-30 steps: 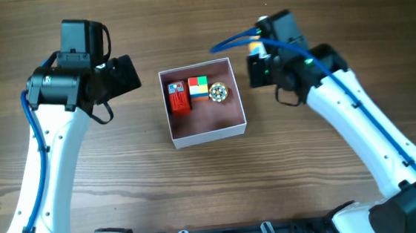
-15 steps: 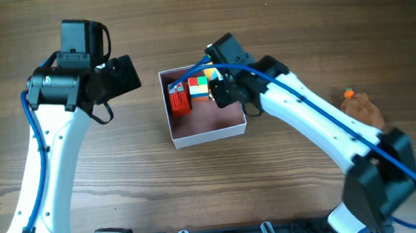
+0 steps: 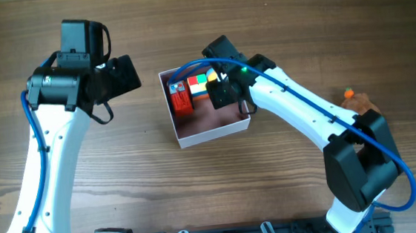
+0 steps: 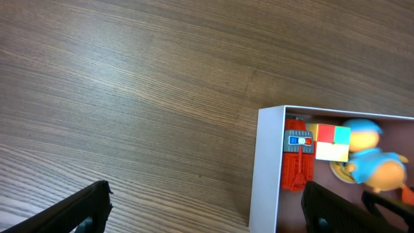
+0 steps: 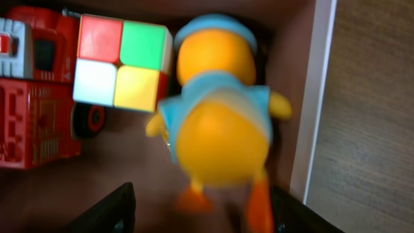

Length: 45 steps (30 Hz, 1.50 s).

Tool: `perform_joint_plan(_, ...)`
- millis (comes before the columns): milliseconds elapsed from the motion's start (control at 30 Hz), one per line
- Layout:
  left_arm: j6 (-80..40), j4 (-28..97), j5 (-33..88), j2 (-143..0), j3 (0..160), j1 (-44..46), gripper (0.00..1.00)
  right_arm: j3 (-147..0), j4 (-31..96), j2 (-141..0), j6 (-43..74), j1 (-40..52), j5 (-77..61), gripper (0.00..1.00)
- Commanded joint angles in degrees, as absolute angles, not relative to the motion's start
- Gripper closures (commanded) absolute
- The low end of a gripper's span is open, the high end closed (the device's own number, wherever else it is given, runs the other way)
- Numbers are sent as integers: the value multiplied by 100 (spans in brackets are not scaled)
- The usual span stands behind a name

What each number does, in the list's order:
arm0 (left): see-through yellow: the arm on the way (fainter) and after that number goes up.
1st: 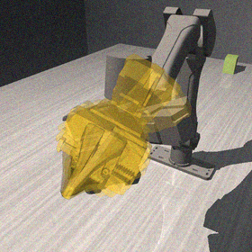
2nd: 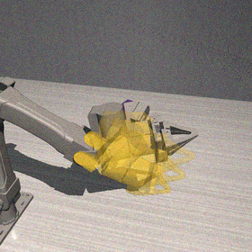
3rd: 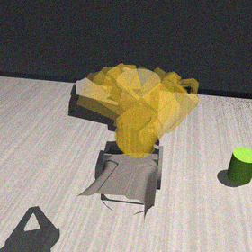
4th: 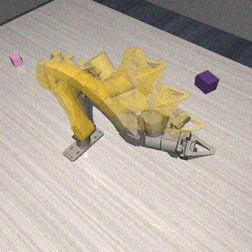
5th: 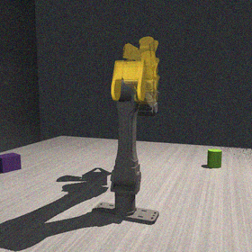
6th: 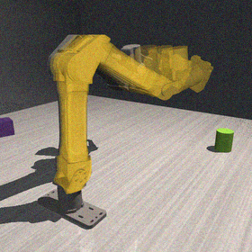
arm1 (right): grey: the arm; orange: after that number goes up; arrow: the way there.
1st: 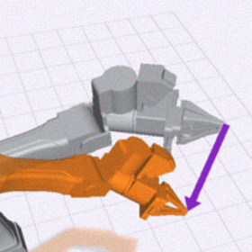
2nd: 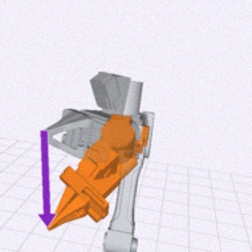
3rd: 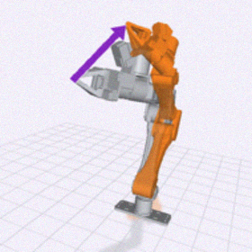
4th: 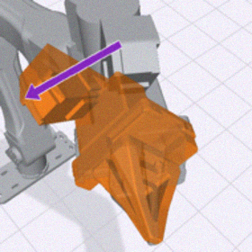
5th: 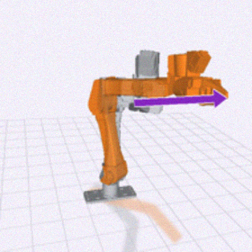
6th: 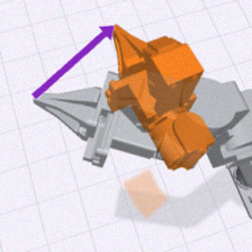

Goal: Pack container
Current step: 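Lower the duck into the box and open the right gripper, then grasp the brown plush with the right gripper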

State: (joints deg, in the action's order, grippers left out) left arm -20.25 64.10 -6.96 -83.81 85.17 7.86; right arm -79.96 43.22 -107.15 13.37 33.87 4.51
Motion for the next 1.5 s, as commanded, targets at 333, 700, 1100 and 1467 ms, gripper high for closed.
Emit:
perform_joint_plan(333,-2012,6412,-648,-8324,8571,760,5,-8020,4746,-10442,1516,3389,425,37)
perform_joint_plan(700,-2010,6412,-648,-8326,8571,760,4,-8836,5817,-8289,2314,2091,814,15)
perform_joint_plan(1100,-2016,6414,-646,-8326,8571,760,3,-7883,6534,-8676,565,-1739,510,0)
perform_joint_plan(1467,-2016,6412,-646,-8326,8571,760,1,-7081,5747,-10208,172,-1997,731,0)
